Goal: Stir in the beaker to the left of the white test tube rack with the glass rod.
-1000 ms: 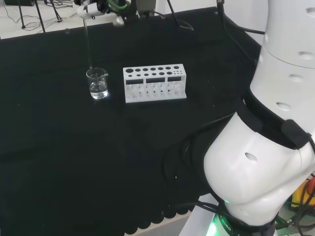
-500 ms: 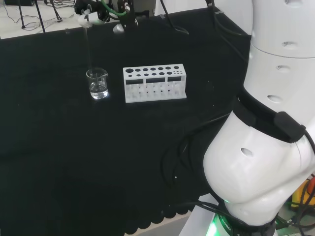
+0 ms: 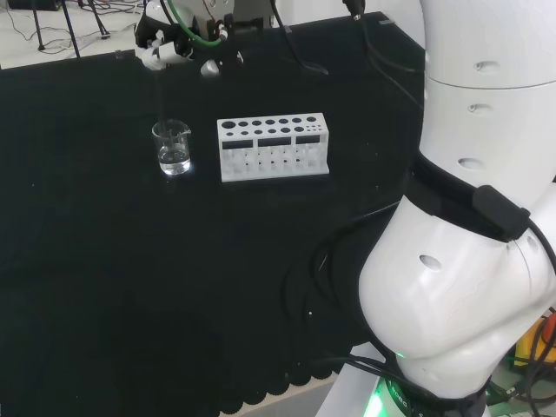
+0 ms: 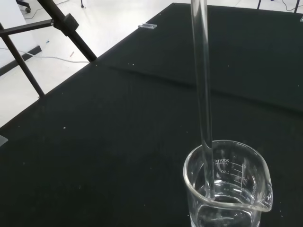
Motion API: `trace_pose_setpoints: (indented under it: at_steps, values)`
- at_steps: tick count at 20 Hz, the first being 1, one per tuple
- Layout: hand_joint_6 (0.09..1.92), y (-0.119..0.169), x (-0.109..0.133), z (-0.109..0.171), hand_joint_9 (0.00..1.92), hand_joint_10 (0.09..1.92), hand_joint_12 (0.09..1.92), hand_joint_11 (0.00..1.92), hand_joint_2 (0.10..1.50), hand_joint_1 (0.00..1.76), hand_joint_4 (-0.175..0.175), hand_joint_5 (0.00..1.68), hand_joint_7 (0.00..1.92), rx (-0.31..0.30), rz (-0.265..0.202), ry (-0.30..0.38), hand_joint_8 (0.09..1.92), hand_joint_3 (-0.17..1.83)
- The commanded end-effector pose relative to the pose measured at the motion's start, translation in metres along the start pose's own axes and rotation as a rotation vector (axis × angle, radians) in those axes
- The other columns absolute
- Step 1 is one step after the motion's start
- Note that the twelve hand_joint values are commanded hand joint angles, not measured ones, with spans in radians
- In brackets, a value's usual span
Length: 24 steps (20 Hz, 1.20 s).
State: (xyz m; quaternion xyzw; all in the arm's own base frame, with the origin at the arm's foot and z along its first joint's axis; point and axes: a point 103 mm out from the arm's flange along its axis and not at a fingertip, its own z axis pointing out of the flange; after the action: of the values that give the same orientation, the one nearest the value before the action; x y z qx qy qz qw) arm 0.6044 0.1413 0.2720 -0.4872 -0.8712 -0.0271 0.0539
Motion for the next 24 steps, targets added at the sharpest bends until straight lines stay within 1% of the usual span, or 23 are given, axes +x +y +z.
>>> trace_pose_setpoints:
  at_steps: [1, 10, 13, 16, 20, 24]
  values:
    - [0.62, 0.001, 0.001, 0.007, 1.6, 0.96, 0.89, 1.64, 1.12, 1.28, -0.175, 1.03, 0.99, 0.011, 0.001, -0.001, 1.33, 0.0]
    - [0.62, 0.01, -0.001, 0.02, 1.6, 0.96, 0.89, 1.64, 1.12, 1.28, -0.175, 1.03, 0.99, 0.033, -0.01, 0.009, 1.32, 0.0]
    - [0.62, 0.013, -0.004, 0.024, 1.6, 0.96, 0.89, 1.64, 1.12, 1.28, -0.175, 1.03, 0.99, 0.032, -0.009, 0.015, 1.32, 0.0]
    - [0.62, 0.015, -0.008, 0.022, 1.6, 0.96, 0.89, 1.64, 1.11, 1.28, -0.175, 1.03, 0.99, 0.027, -0.004, 0.013, 1.32, 0.0]
    - [0.62, 0.013, -0.023, 0.016, 1.6, 0.96, 0.89, 1.64, 1.11, 1.28, -0.175, 1.03, 0.99, 0.018, 0.022, 0.017, 1.32, 0.0]
    - [0.61, 0.005, -0.036, 0.014, 1.6, 0.96, 0.89, 1.64, 1.11, 1.28, -0.175, 1.03, 0.99, 0.021, 0.045, 0.011, 1.32, 0.0]
